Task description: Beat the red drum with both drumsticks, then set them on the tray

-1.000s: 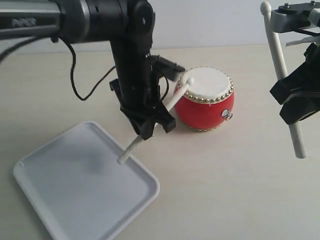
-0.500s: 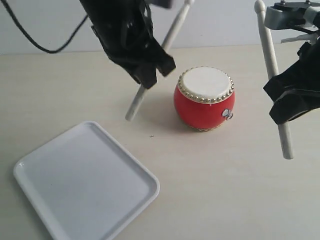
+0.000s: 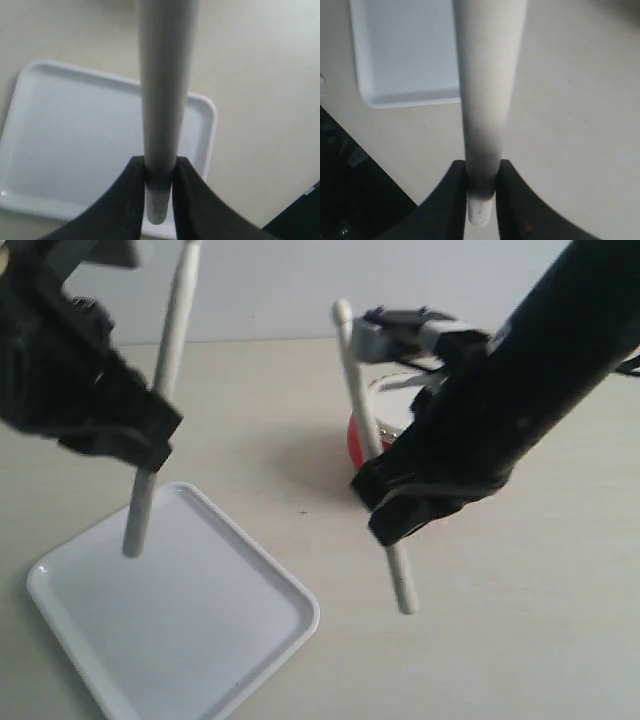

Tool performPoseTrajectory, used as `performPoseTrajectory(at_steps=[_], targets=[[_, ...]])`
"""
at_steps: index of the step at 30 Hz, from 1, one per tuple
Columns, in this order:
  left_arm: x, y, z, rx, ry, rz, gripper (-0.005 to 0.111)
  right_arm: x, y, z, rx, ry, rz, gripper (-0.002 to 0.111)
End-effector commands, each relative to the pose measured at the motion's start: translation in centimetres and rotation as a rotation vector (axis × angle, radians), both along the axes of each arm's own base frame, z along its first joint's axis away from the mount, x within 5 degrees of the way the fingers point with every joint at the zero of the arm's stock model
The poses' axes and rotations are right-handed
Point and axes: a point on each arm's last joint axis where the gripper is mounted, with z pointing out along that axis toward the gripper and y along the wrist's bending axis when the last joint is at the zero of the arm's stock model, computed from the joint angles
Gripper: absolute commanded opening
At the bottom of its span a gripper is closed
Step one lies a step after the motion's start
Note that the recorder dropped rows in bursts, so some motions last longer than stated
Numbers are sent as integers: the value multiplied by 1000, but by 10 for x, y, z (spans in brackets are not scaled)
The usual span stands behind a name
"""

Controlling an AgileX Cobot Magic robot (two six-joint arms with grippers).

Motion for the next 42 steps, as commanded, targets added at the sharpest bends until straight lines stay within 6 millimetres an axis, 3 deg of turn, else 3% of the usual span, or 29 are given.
performPoseTrajectory(at_steps=[1, 4, 8, 13, 16, 19, 23, 30, 35, 42], targets=[[-34, 39, -26, -47, -7, 151, 0, 4, 38, -33, -39, 44, 91, 0], [-55, 60, -36, -92, -31, 237, 0, 9, 62, -46, -83, 78, 178, 0], [-76, 81, -39, -137, -66, 315, 0, 19, 90, -46, -118, 61, 251, 0], [-100, 108, -24, -215, -196, 432, 0, 27, 123, -48, -234, 34, 342, 0], [-112, 123, -18, -181, -249, 472, 0, 30, 135, -65, -284, 64, 373, 0], [-116, 127, -19, -173, -229, 505, 0, 43, 149, -85, -336, 32, 397, 0], [-118, 126, -22, -167, -193, 504, 0, 55, 169, -95, -306, 30, 374, 0], [-120, 127, -40, -135, -149, 507, 0, 59, 177, -104, -286, 39, 380, 0], [-117, 126, -39, -154, -179, 505, 0, 61, 175, -104, -307, 20, 390, 0], [-115, 126, -37, -166, -212, 506, 0, 61, 172, -77, -290, -51, 402, 0]])
